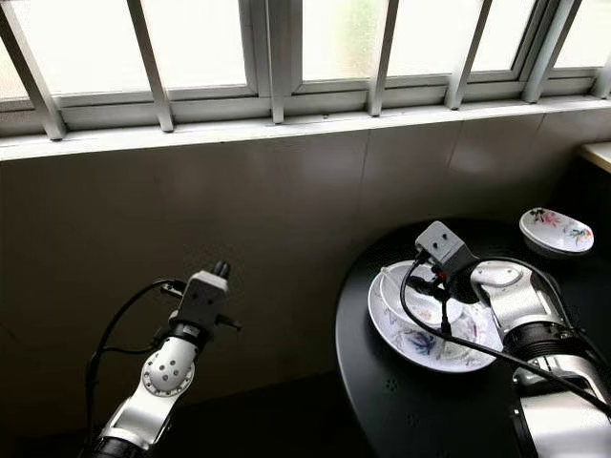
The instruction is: Kitchen organization
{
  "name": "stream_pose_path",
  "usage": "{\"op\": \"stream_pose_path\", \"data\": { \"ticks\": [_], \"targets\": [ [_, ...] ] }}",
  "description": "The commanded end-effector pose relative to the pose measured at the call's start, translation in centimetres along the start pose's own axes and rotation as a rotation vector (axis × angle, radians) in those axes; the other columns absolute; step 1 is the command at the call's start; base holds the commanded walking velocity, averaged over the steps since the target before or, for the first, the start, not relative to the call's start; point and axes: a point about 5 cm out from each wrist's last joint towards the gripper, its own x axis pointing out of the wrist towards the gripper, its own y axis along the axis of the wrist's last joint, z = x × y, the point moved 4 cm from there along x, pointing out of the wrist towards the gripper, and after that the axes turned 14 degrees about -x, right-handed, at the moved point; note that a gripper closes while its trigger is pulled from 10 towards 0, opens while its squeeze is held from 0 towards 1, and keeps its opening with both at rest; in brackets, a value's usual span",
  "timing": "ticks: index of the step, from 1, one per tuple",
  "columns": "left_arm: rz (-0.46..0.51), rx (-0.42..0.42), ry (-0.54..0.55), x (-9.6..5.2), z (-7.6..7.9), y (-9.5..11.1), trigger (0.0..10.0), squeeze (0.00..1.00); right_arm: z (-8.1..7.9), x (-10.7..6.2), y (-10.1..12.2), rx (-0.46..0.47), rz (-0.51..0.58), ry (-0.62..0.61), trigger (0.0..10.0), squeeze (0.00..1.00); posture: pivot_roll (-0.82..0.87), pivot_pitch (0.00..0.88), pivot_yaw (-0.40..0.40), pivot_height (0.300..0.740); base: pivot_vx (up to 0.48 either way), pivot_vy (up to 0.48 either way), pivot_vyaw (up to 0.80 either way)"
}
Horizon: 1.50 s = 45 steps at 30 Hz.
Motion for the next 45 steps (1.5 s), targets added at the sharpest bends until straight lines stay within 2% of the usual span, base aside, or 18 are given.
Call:
{"op": "stream_pose_path", "data": {
  "ticks": [1, 6, 18, 28, 31, 32, 33, 35, 45],
  "targets": [
    [0.002, 0.011, 0.005, 0.0, -0.3, 0.0, 10.0, 0.00, 0.1, 0.1, 0.2, -0.014, -0.002, 0.001, 10.0, 0.00, -0.07, 0.000, -0.016, 0.740, 0.000, 0.000, 0.00],
    [0.000, 0.015, 0.010, -0.1, -0.5, 0.0, 10.0, 0.00, -0.9, 0.7, 1.0, -0.016, 0.058, 0.062, 10.0, 0.00, -0.06, 0.000, -0.016, 0.740, 0.000, 0.000, 0.00],
    [-0.001, 0.017, 0.012, -0.1, -0.5, -0.1, 10.0, 0.00, -1.7, 1.5, -0.8, 0.000, -0.045, 0.042, 10.0, 0.00, -0.05, 0.000, -0.019, 0.740, 0.000, 0.000, 0.00],
    [-0.008, 0.022, 0.017, -0.2, -0.5, -0.2, 10.0, 0.00, -2.8, 1.7, -2.5, 0.121, -0.095, 0.051, 10.0, 0.00, -0.05, 0.000, -0.026, 0.740, 0.000, 0.000, 0.00],
    [-0.012, 0.023, 0.020, -0.2, -0.5, -0.4, 10.0, 0.00, -3.5, 1.8, -2.8, 0.192, -0.096, 0.074, 10.0, 0.00, -0.05, 0.000, -0.027, 0.740, 0.000, 0.000, 0.00],
    [-0.013, 0.023, 0.020, -0.3, -0.5, -0.4, 10.0, 0.00, -3.7, 1.9, -2.9, 0.215, -0.096, 0.080, 8.9, 0.00, -0.05, 0.000, -0.028, 0.740, 0.000, 0.000, 0.00],
    [-0.013, 0.023, 0.020, -0.3, -0.5, -0.4, 10.0, 0.00, -3.7, 1.9, -2.9, 0.215, -0.096, 0.080, 8.9, 0.00, -0.05, 0.000, -0.028, 0.740, 0.000, 0.000, 0.00],
    [-0.017, 0.024, 0.019, -0.3, -0.4, -0.5, 10.0, 0.00, -4.1, 2.0, -3.2, 0.268, -0.105, 0.083, 0.0, 0.00, -0.05, 0.000, -0.029, 0.740, 0.000, 0.000, 0.00],
    [-0.023, 0.027, 0.021, -0.4, -0.4, -0.7, 10.0, 0.00, -4.4, 2.0, -3.9, 0.296, -0.136, 0.044, 0.0, 0.00, -0.05, 0.000, -0.030, 0.740, 0.000, 0.000, 0.00]
  ]
}}
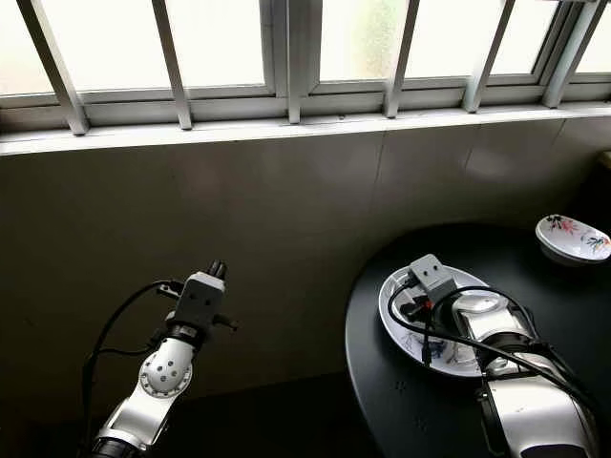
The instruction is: Kitchen organization
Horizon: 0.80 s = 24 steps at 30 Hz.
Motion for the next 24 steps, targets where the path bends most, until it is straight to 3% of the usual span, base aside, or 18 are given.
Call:
{"op": "stream_pose_path", "data": {
  "ticks": [1, 8, 11, 19, 20, 22, 24],
  "targets": [
    [-0.023, 0.010, 0.001, -0.3, 0.0, -0.6, 10.0, 0.00, -0.3, 0.2, -0.8, 0.024, -0.028, -0.007, 0.0, 0.00, -0.05, 0.000, -0.030, 0.740, 0.000, 0.000, 0.00],
    [-0.026, 0.015, 0.002, -0.3, 0.0, -0.7, 10.0, 0.00, 1.5, -0.1, 0.6, 0.030, 0.024, -0.151, 0.0, 0.00, -0.05, 0.000, -0.032, 0.740, 0.000, 0.000, 0.00],
    [-0.027, 0.016, 0.003, -0.4, -0.1, -0.8, 10.0, 0.00, 2.9, -0.5, 2.7, 0.049, 0.102, -0.240, 0.0, 0.00, -0.05, 0.000, -0.028, 0.740, 0.000, 0.000, 0.00],
    [-0.030, 0.020, -0.004, -0.4, 0.0, -0.9, 10.0, 0.00, 4.0, -1.1, 6.3, 0.025, 0.227, -0.337, 0.0, 0.00, -0.06, 0.000, -0.021, 0.740, 0.000, 0.000, 0.00],
    [-0.028, 0.021, -0.005, -0.4, 0.0, -0.8, 10.0, 0.00, 4.5, -1.7, 8.5, 0.002, 0.324, -0.395, 0.0, 0.00, -0.06, 0.000, -0.020, 0.740, 0.000, 0.000, 0.00],
    [-0.028, 0.022, -0.005, -0.4, 0.0, -0.8, 10.0, 0.00, 4.6, -1.9, 8.9, -0.004, 0.346, -0.407, 0.0, 0.00, -0.06, 0.000, -0.018, 0.740, 0.000, 0.000, 0.00],
    [-0.031, 0.023, -0.002, -0.4, -0.1, -0.9, 10.0, 0.00, 4.5, -3.0, 11.7, -0.080, 0.482, -0.478, 0.0, 0.00, -0.06, 0.000, -0.017, 0.740, 0.000, 0.000, 0.00]
  ]
}}
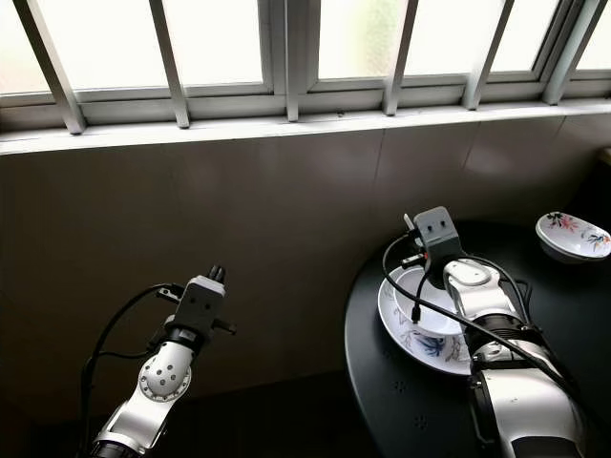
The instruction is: Kitchen organization
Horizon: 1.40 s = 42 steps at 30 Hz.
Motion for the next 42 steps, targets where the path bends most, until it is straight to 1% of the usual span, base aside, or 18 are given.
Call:
{"op": "stream_pose_path", "data": {
  "ticks": [1, 4, 6, 7, 8, 9, 10, 13, 14, 15, 16, 18, 19, 24, 26, 30, 33, 42],
  "targets": [
    [-0.013, 0.010, -0.003, -0.1, 0.0, -0.4, 10.0, 0.00, 0.7, -0.1, 3.2, -0.032, 0.154, -0.065, 0.0, 0.00, -0.06, 0.000, -0.017, 0.740, 0.000, 0.000, 0.00],
    [-0.017, 0.011, 0.001, -0.2, -0.1, -0.5, 10.0, 0.00, -0.5, -0.6, 5.3, -0.024, 0.276, -0.077, 0.0, 0.00, -0.06, 0.000, -0.017, 0.740, 0.000, 0.000, 0.00],
    [-0.025, 0.013, 0.006, -0.3, -0.2, -0.7, 10.0, 0.00, -2.7, -1.3, 6.7, -0.030, 0.374, -0.035, 0.0, 0.00, -0.06, 0.000, -0.016, 0.740, 0.000, 0.000, 0.00],
    [-0.027, 0.014, 0.007, -0.3, -0.3, -0.7, 10.0, 0.00, -4.0, -1.5, 6.7, -0.022, 0.393, -0.002, 0.0, 0.00, -0.06, 0.000, -0.015, 0.740, 0.000, 0.000, 0.00],
    [-0.030, 0.015, 0.008, -0.4, -0.3, -0.8, 10.0, 0.00, -6.1, -1.9, 6.5, -0.028, 0.402, 0.049, 0.0, 0.00, -0.06, 0.000, -0.015, 0.740, 0.000, 0.000, 0.80],
    [-0.030, 0.015, 0.008, -0.4, -0.3, -0.8, 10.0, 0.00, -6.1, -1.9, 6.5, -0.028, 0.402, 0.049, 0.0, 0.00, -0.06, 0.000, -0.015, 0.740, 0.000, 0.000, 0.80],
    [-0.032, 0.016, 0.008, -0.5, -0.3, -0.9, 10.0, 0.00, -7.9, -2.1, 6.0, -0.048, 0.395, 0.097, 0.0, 0.00, -0.06, 0.000, -0.012, 0.740, 0.000, 0.000, 0.80],
    [-0.035, 0.017, 0.010, -0.6, -0.4, -1.0, 10.0, 0.00, -9.8, -2.3, 5.0, -0.031, 0.365, 0.133, 0.0, 0.00, -0.06, 0.000, -0.013, 0.740, 0.000, 0.000, 0.80],
    [-0.038, 0.020, 0.012, -0.6, -0.5, -1.1, 10.0, 0.00, -11.1, -2.9, 4.9, -0.028, 0.371, 0.166, 0.0, 0.00, -0.05, 0.000, -0.015, 0.740, 0.000, 0.000, 0.80],
    [-0.038, 0.020, 0.012, -0.6, -0.5, -1.1, 10.0, 0.00, -11.1, -2.9, 4.9, -0.028, 0.371, 0.166, 0.0, 0.00, -0.05, 0.000, -0.015, 0.740, 0.000, 0.000, 0.80],
    [-0.041, 0.024, 0.020, -0.7, -0.6, -1.1, 10.0, 0.00, -12.0, -3.3, 4.9, -0.014, 0.375, 0.190, 0.0, 0.00, -0.06, 0.000, -0.015, 0.740, 0.000, 0.000, 0.80],
    [-0.043, 0.024, 0.025, -0.7, -0.8, -1.2, 10.0, 0.00, -12.5, -3.4, 4.8, -0.011, 0.373, 0.201, 0.0, 0.00, -0.05, 0.000, -0.016, 0.740, 0.000, 0.000, 0.80],
    [-0.051, 0.024, 0.035, -0.8, -1.0, -1.3, 10.0, 0.00, -13.5, -3.8, 4.4, -0.017, 0.366, 0.227, 0.0, 0.00, -0.05, 0.000, -0.018, 0.740, 0.000, 0.000, 0.80],
    [-0.090, 0.005, 0.048, -1.1, -1.2, -2.0, 10.0, 0.00, -15.3, -4.4, 3.1, -0.013, 0.330, 0.267, 0.0, 0.00, -0.05, 0.000, -0.020, 0.740, 0.000, 0.000, 0.80],
    [-0.113, -0.022, 0.042, -1.3, -1.0, -2.4, 10.0, 0.00, -16.0, -4.8, 2.4, -0.007, 0.306, 0.275, 0.0, 0.00, -0.05, 0.000, -0.021, 0.740, 0.000, 0.480, 0.80],
    [-0.097, -0.010, 0.041, -1.4, -0.9, -2.2, 10.0, 0.00, -16.6, -5.2, 1.9, 0.006, 0.285, 0.274, 0.0, 0.00, -0.05, 0.000, -0.019, 0.740, 0.000, 0.480, 0.80],
    [-0.076, -0.017, 0.052, -1.4, -1.1, -1.9, 10.0, 0.00, -16.7, -5.2, 1.8, 0.012, 0.277, 0.268, 0.0, 0.00, -0.05, 0.000, -0.018, 0.740, 0.000, 0.352, 0.80],
    [-0.035, -0.004, 0.030, -1.1, -0.8, -1.0, 10.0, 0.00, -16.3, -4.9, 1.7, 0.026, 0.256, 0.216, 0.0, 0.00, -0.05, 0.000, -0.019, 0.740, 0.000, 0.000, 0.80]
  ]
}}
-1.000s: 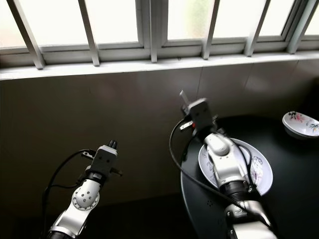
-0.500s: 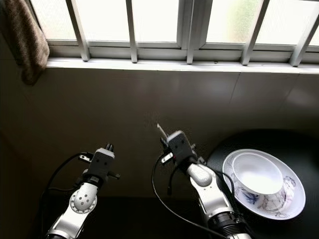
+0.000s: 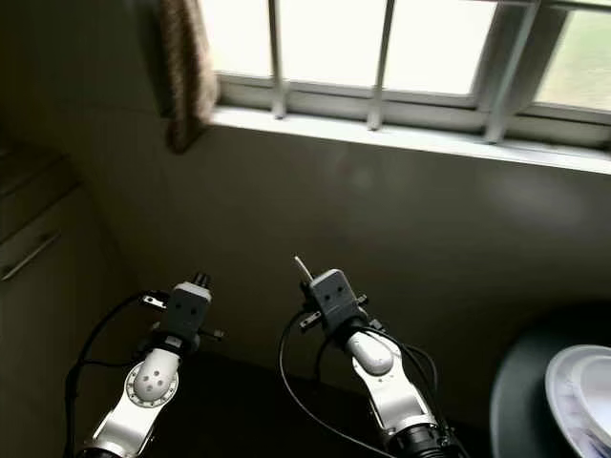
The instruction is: Kitchen organization
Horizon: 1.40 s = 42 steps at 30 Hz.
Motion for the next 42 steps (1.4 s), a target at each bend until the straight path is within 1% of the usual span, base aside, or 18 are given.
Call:
{"op": "stream_pose_path", "data": {
  "ticks": [1, 9, 12, 15, 16, 17, 18, 20, 25, 26, 27, 32, 35, 39, 42],
  "targets": [
    [0.011, 0.005, -0.025, 0.0, 0.6, 0.2, 10.0, 0.00, 0.6, 0.1, 0.1, -0.018, -0.003, -0.027, 0.0, 0.00, -0.05, 0.000, -0.020, 0.740, 0.000, 0.000, 0.80],
    [0.034, 0.003, -0.033, 0.2, 0.7, 0.8, 10.0, 0.00, 0.9, 0.3, -0.1, -0.039, -0.006, -0.048, 0.0, 0.00, -0.04, 0.000, -0.029, 0.740, 0.000, 0.000, 0.80],
    [0.051, -0.001, -0.034, 0.2, 0.7, 1.1, 10.0, 0.00, 1.1, 0.4, 0.2, -0.044, 0.003, -0.065, 0.0, 0.00, -0.04, 0.000, -0.030, 0.740, 0.000, 0.000, 0.80],
    [0.070, -0.007, -0.034, 0.2, 0.7, 1.5, 10.0, 0.00, 1.7, 0.5, 0.9, -0.066, 0.034, -0.096, 0.0, 0.00, -0.04, 0.000, -0.033, 0.740, 0.000, 0.000, 0.80],
    [0.087, -0.016, -0.024, 0.2, 0.5, 1.8, 10.0, 0.00, 2.0, 0.6, 1.6, -0.082, 0.062, -0.113, 0.0, 0.00, -0.04, 0.000, -0.033, 0.740, 0.000, 0.000, 0.80],
    [0.087, -0.016, -0.024, 0.2, 0.5, 1.8, 10.0, 0.00, 2.0, 0.6, 1.6, -0.082, 0.062, -0.113, 0.0, 0.00, -0.04, 0.000, -0.033, 0.740, 0.000, 0.000, 0.80],
    [0.117, -0.025, -0.004, 0.3, 0.1, 2.4, 10.0, 0.00, 2.5, 0.7, 2.5, -0.106, 0.100, -0.139, 0.0, 0.00, -0.04, 0.000, -0.033, 0.740, 0.000, 0.000, 0.80],
    [0.145, -0.037, 0.010, 0.4, -0.1, 3.1, 10.0, 0.00, 3.0, 0.7, 3.6, -0.131, 0.144, -0.164, 0.0, 0.00, -0.04, 0.000, -0.033, 0.740, 0.000, 0.000, 0.80],
    [0.207, -0.040, 0.030, 0.6, -0.6, 4.7, 10.0, 0.00, 3.5, 0.8, 5.5, -0.183, 0.219, -0.190, 0.0, 0.00, -0.04, 0.000, -0.030, 0.740, 0.000, 0.000, 0.80],
    [0.207, -0.040, 0.030, 0.6, -0.6, 4.7, 10.0, 0.00, 3.5, 0.8, 5.5, -0.183, 0.219, -0.190, 0.0, 0.00, -0.04, 0.000, -0.030, 0.740, 0.000, 0.000, 0.80],
    [0.228, -0.040, 0.026, 0.6, -0.6, 5.2, 10.0, 0.00, 3.6, 0.8, 6.1, -0.194, 0.251, -0.200, 0.0, 0.00, -0.04, 0.000, -0.026, 0.740, 0.371, 0.000, 0.80],
    [0.254, -0.049, 0.012, 0.8, -0.3, 6.0, 10.0, 0.00, 4.0, 0.7, 7.5, -0.199, 0.314, -0.228, 0.0, 0.00, -0.04, 0.000, -0.023, 0.740, 0.445, 0.000, 0.80],
    [0.262, -0.052, 0.006, 0.9, -0.1, 6.3, 10.0, 0.00, 4.1, 0.7, 8.2, -0.181, 0.337, -0.238, 0.0, 0.00, -0.04, 0.000, -0.021, 0.740, 0.465, 0.000, 0.80],
    [0.269, -0.055, 0.002, 1.0, 0.0, 6.6, 10.0, 0.00, 4.1, 0.7, 8.9, -0.207, 0.366, -0.241, 0.0, 0.00, -0.04, 0.000, -0.022, 0.740, 0.439, 0.000, 0.80],
    [0.278, -0.056, 0.002, 1.1, 0.0, 6.9, 10.0, 0.00, 4.2, 0.7, 9.5, -0.205, 0.386, -0.251, 0.0, 0.00, -0.04, 0.000, -0.023, 0.740, 0.405, 0.000, 0.80]
  ]
}}
